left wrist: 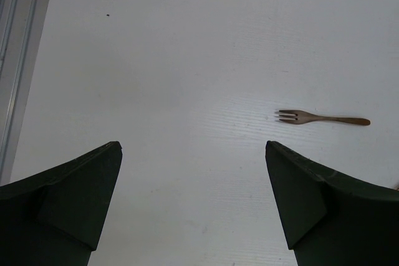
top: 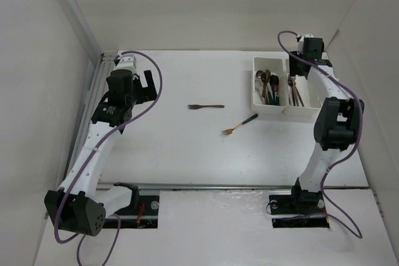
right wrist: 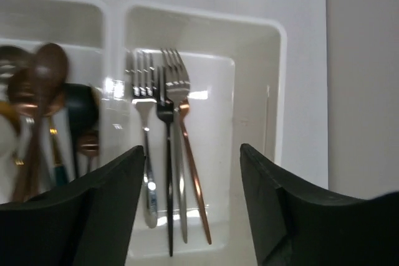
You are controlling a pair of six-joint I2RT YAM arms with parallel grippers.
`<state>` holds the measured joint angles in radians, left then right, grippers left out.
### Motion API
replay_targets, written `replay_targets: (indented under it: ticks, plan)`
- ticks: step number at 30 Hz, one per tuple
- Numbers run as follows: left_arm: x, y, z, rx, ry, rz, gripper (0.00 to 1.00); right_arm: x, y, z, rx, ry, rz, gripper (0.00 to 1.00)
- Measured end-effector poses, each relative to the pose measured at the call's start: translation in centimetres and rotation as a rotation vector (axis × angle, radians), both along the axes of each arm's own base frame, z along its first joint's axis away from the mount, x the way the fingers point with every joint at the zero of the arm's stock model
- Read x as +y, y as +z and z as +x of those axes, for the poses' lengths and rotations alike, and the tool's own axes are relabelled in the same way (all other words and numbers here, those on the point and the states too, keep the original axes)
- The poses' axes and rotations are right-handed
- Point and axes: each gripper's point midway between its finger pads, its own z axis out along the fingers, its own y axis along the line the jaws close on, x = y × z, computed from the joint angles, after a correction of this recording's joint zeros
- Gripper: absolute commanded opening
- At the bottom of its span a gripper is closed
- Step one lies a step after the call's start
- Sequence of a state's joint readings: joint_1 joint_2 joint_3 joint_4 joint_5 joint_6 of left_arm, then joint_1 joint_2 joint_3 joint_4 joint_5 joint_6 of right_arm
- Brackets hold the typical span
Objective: Sort the eating utensils into containers
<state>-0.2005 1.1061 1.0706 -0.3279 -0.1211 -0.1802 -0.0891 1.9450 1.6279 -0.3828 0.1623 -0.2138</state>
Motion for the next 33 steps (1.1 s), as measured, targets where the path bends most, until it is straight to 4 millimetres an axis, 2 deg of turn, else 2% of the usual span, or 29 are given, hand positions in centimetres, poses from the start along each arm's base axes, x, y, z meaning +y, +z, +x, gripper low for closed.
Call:
replay_targets:
  ticks: [2,3,4,6,8,10,11,12,14,16,17,19,21,22,26,27,30,33]
  plan:
    - [0.0,0.0,0.0,0.000,-0.001,0.000,1.00,1.8,2.8,0.2,-0.039,0.055,-0.034,0.74]
    - [-0.1,-0.1,0.0,0.002,-0.003,-0.002,1.00,3.6,4.2,0.3,-0.058,0.106,-0.044,0.95]
    - [-0.1,-0.1,0.0,0.004,-0.006,-0.003,1.00,6.2,5.8,0.5,-0.082,0.181,-0.053,0.97]
    - [-0.3,-0.4,0.1,0.011,-0.011,-0.006,1.00,13.4,8.5,0.6,-0.130,0.379,-0.057,0.97]
    - [-0.4,-0.6,0.2,0.020,-0.015,-0.010,1.00,22.3,10.0,-0.1,-0.166,0.599,-0.030,0.97]
    - [-0.4,-0.8,0.3,0.027,-0.020,-0.015,1.00,30.6,10.0,-1.6,-0.163,0.804,0.006,0.97]
    - [-0.5,-1.0,0.3,0.031,-0.022,-0.016,1.00,34.3,9.3,-2.3,-0.147,0.887,0.020,0.97]
    - [-0.5,-1.0,0.3,0.033,-0.024,-0.017,1.00,37.4,8.2,-3.0,-0.126,0.955,0.033,0.97]
    - [-0.5,-1.1,0.3,0.035,-0.024,-0.017,1.00,41.6,4.6,-3.9,-0.042,1.042,0.051,1.00]
    - [-0.5,-1.0,0.4,0.034,-0.023,-0.018,1.00,43.3,-0.1,-4.5,0.070,1.080,0.062,1.00]
    - [-0.4,-1.0,0.4,0.034,-0.021,-0.019,1.00,43.2,-2.8,-4.9,0.139,1.083,0.063,1.00]
    - [-0.3,-1.0,0.4,0.034,-0.017,-0.020,1.00,42.1,-7.4,-5.9,0.272,1.067,0.058,1.00]
    - [-0.1,-1.0,0.4,0.034,-0.009,-0.024,1.00,40.6,-10.9,-7.0,0.378,1.045,0.051,1.00]
    - [0.0,-1.0,0.4,0.035,-0.007,-0.025,1.00,40.1,-11.7,-7.3,0.403,1.040,0.049,1.00]
    - [0.1,-1.0,0.4,0.035,-0.004,-0.027,1.00,39.3,-11.5,-7.2,0.407,1.013,0.044,0.93]
    - [0.1,-1.0,0.4,0.034,-0.005,-0.028,1.00,39.2,-11.6,-7.3,0.412,1.007,0.042,0.83]
    - [0.0,-1.0,0.4,0.035,-0.006,-0.028,1.00,38.9,-11.9,-7.6,0.427,0.990,0.041,0.65]
    - [0.2,-1.0,0.5,0.034,-0.002,-0.030,1.00,38.8,-12.1,-7.9,0.433,0.983,0.036,0.53]
